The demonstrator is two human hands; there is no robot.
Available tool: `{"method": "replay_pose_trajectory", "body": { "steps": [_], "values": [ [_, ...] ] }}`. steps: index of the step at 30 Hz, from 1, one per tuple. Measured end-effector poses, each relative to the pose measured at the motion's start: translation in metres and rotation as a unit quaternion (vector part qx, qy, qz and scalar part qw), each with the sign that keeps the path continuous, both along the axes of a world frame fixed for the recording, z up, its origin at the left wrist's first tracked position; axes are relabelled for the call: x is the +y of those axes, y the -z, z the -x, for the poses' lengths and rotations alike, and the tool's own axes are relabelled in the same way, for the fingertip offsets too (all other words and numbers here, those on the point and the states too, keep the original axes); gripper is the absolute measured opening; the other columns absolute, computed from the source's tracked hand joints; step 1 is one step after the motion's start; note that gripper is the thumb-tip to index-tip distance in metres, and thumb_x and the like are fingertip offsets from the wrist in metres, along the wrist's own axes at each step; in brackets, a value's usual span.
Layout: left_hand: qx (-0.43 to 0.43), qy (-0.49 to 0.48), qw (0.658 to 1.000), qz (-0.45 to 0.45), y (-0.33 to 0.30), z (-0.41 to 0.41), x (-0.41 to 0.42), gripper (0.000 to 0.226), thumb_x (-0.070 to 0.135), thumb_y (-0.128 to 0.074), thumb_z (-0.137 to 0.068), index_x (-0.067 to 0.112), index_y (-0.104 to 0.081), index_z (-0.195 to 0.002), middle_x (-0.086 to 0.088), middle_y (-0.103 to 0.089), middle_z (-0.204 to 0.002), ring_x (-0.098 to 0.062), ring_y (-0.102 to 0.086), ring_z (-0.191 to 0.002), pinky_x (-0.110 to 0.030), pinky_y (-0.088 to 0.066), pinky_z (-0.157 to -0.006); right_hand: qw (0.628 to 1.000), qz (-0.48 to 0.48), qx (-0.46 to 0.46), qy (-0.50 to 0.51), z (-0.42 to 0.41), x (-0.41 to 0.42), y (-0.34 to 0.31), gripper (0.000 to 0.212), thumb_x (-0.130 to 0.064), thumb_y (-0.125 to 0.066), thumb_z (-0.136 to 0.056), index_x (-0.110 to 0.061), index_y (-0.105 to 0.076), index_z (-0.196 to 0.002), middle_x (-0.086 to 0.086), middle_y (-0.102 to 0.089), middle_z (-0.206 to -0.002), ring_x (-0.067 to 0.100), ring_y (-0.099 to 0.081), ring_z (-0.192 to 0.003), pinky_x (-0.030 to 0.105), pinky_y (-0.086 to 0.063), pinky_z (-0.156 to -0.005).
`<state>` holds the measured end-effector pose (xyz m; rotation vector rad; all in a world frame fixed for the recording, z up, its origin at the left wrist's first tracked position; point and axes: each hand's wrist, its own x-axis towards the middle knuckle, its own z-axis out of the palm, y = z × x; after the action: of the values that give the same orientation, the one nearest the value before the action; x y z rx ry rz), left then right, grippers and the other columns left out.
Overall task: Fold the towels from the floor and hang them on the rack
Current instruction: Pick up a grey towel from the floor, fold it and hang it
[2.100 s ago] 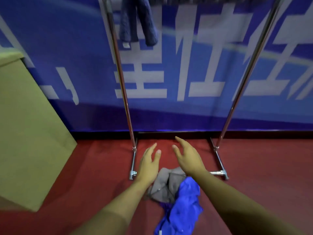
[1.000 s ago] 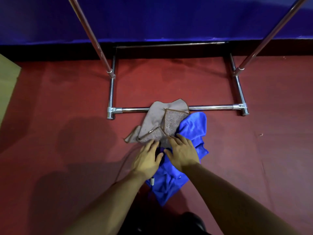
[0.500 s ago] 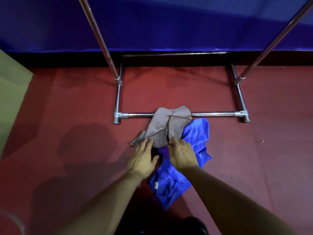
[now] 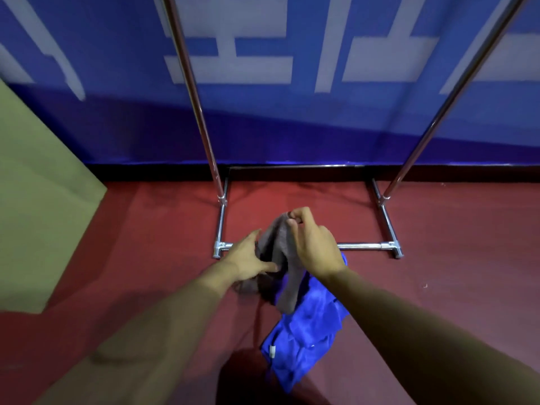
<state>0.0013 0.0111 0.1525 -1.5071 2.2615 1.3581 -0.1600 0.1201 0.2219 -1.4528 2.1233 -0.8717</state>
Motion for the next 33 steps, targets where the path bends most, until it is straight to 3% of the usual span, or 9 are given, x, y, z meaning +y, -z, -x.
{"method": "replay_pose_trajectory", "body": {
  "steps": [2,3,7,12,17,21,26,29,33],
  "values": [
    [0.037,-0.011,0.999,-0.030,-0.019,-0.004,0.000,0.086,0.051,-0.093,-0.046,0.031,-0.051,-0.119,0.004,-0.068,-0.122,-0.016,-0.066,-0.113,-0.043,-0.053,-0.100,0.999,0.039,-0.020,0.018,-0.007,0.001,-0.031,0.013,-0.044,-0.040,-0.104,-0.033,-0.040,-0.111,0.016,-0.071,-0.088,0.047,-0.063,-0.092,0.047,-0.047,-0.074],
    [0.045,-0.017,0.998,-0.040,-0.033,-0.006,0.004,0.086,0.044,-0.095,-0.051,0.026,-0.050,-0.122,0.002,-0.066,-0.124,-0.018,-0.064,-0.114,-0.041,-0.052,-0.102,0.997,0.059,-0.036,0.025,-0.010,0.003,-0.047,0.012,-0.043,-0.040,-0.104,-0.033,-0.041,-0.110,0.011,-0.070,-0.088,0.045,-0.063,-0.092,0.044,-0.046,-0.073],
    [0.055,-0.108,0.988,-0.099,-0.079,-0.024,0.026,0.137,0.055,-0.089,-0.051,0.014,-0.016,-0.160,-0.010,-0.043,-0.155,-0.025,-0.048,-0.137,-0.036,-0.041,-0.112,0.987,0.127,-0.082,0.056,-0.023,0.015,-0.097,0.011,-0.036,-0.041,-0.106,-0.026,-0.046,-0.108,-0.001,-0.066,-0.087,0.033,-0.061,-0.088,0.037,-0.040,-0.071],
    [0.149,-0.236,0.919,-0.277,-0.131,-0.040,0.058,0.100,0.074,-0.067,-0.071,0.021,-0.039,-0.151,-0.008,-0.045,-0.151,-0.028,-0.038,-0.143,-0.046,-0.033,-0.111,0.965,0.187,-0.167,0.078,-0.033,0.026,-0.148,0.014,-0.026,-0.041,-0.107,-0.013,-0.046,-0.107,-0.012,-0.052,-0.086,0.006,-0.048,-0.073,0.022,-0.034,-0.073],
    [0.253,-0.251,0.864,-0.356,-0.169,-0.038,0.068,0.110,0.100,-0.045,-0.059,0.009,-0.063,-0.119,-0.010,-0.069,-0.113,-0.024,-0.064,-0.096,-0.037,-0.041,-0.081,0.940,0.215,-0.249,0.090,-0.040,0.030,-0.203,0.020,-0.031,-0.037,-0.108,-0.016,-0.046,-0.117,-0.010,-0.055,-0.097,0.000,-0.052,-0.086,0.003,-0.038,-0.066],
    [0.318,-0.294,0.818,-0.379,-0.173,-0.039,0.065,0.125,0.102,-0.051,-0.050,0.002,-0.057,-0.125,-0.015,-0.065,-0.108,-0.029,-0.061,-0.100,-0.037,-0.045,-0.078,0.907,0.230,-0.339,0.097,-0.041,0.037,-0.227,0.024,-0.035,-0.038,-0.108,-0.019,-0.050,-0.121,-0.004,-0.061,-0.103,0.007,-0.058,-0.092,0.018,-0.043,-0.072],
    [0.335,-0.268,0.798,-0.424,-0.167,-0.047,0.075,0.085,0.082,-0.052,-0.076,0.003,-0.068,-0.103,-0.017,-0.069,-0.099,-0.029,-0.069,-0.077,-0.031,-0.054,-0.065,0.886,0.236,-0.384,0.112,-0.029,0.042,-0.230,0.024,-0.034,-0.039,-0.108,-0.020,-0.054,-0.121,-0.002,-0.064,-0.104,0.009,-0.060,-0.090,0.022,-0.045,-0.070],
    [0.384,-0.275,0.781,-0.409,-0.171,-0.041,0.075,0.047,0.049,-0.058,-0.088,0.007,-0.073,-0.103,-0.017,-0.075,-0.104,-0.030,-0.074,-0.084,-0.036,-0.058,-0.076,0.884,0.237,-0.379,0.134,-0.019,0.043,-0.215,0.025,-0.033,-0.039,-0.108,-0.018,-0.055,-0.121,-0.002,-0.064,-0.102,0.006,-0.059,-0.087,0.021,-0.044,-0.068],
    [0.443,-0.333,0.766,-0.325,-0.179,-0.039,0.068,0.032,0.026,-0.062,-0.089,0.007,-0.071,-0.113,-0.020,-0.071,-0.119,-0.030,-0.072,-0.097,-0.043,-0.054,-0.095,0.883,0.242,-0.358,0.185,-0.001,0.047,-0.187,0.026,-0.030,-0.040,-0.108,-0.014,-0.053,-0.122,0.000,-0.062,-0.104,0.010,-0.058,-0.090,0.022,-0.045,-0.074]
  ]
}}
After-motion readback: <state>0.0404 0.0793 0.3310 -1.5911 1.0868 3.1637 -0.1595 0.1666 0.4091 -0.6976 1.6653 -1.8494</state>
